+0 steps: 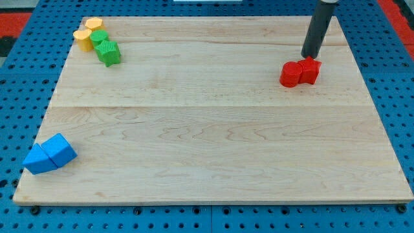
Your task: Keep red blocks at the center of the board
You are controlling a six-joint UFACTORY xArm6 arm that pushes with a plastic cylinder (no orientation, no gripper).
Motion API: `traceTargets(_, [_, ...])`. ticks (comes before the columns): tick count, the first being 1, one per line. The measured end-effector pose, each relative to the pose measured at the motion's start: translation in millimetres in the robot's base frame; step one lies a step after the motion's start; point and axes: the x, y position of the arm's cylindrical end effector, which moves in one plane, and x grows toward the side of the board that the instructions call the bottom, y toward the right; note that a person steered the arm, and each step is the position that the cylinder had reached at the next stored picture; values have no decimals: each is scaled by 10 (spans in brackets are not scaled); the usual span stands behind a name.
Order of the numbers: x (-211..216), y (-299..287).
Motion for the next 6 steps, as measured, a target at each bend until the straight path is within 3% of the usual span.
traceTargets(2, [24,1158])
traceTargets(3, [331,795])
traceTargets(4, [484,-133])
traceTargets(5, [491,-655])
traceTargets(6, [337,-306])
